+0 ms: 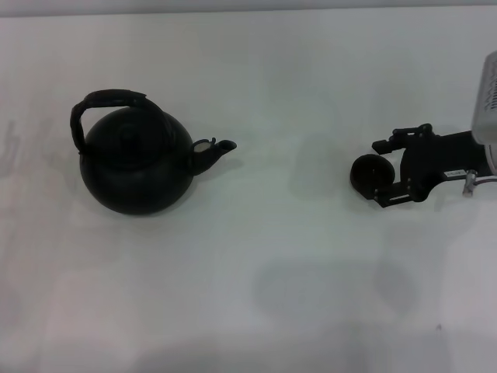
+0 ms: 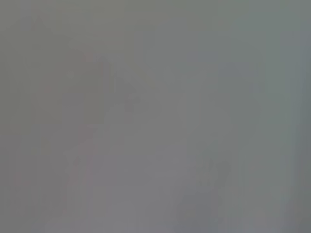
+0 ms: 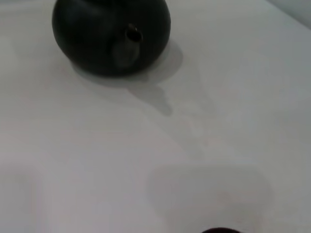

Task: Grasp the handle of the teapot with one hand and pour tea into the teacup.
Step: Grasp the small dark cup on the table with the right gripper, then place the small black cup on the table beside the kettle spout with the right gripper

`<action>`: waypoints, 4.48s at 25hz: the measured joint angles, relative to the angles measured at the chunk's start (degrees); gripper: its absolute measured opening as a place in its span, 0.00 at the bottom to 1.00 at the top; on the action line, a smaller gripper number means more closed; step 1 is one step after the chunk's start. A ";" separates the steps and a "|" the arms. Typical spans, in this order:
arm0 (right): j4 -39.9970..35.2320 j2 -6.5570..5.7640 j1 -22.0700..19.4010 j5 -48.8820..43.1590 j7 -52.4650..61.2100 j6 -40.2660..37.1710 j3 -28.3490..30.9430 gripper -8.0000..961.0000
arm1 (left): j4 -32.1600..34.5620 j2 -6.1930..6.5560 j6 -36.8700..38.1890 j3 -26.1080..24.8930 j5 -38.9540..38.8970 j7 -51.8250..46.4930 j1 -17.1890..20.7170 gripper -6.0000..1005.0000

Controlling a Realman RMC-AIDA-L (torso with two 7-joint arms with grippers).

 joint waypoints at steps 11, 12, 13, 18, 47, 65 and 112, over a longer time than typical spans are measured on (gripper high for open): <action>-0.19 0.11 0.20 -1.02 0.52 -2.67 -2.05 0.88 | 0.00 -0.07 -0.01 0.00 0.00 0.01 -0.14 0.68; -0.21 0.11 0.21 -1.02 0.52 -2.78 -2.06 0.88 | 0.00 -0.07 -0.01 0.00 0.00 0.00 -0.15 0.68; -0.23 0.11 0.20 -1.02 0.51 -2.86 -2.07 0.88 | 0.00 -0.07 -0.01 0.00 0.00 0.00 -0.16 0.68; -0.39 0.11 0.20 -1.02 0.27 -2.94 -2.10 0.88 | 0.01 -0.07 -0.01 0.00 0.00 0.01 -0.16 0.68; 2.55 0.19 0.12 -0.46 0.82 -2.02 -3.14 0.77 | 0.10 0.03 -0.52 0.00 -0.06 0.00 -0.16 0.68; 6.12 0.79 6.44 4.14 10.57 -4.83 -15.89 0.77 | 0.48 -0.03 -0.10 0.00 0.74 0.01 -0.23 0.68; 3.58 0.81 7.07 3.47 16.19 -17.95 -30.76 0.77 | 0.36 -0.24 0.59 0.09 2.13 -0.01 -0.33 0.68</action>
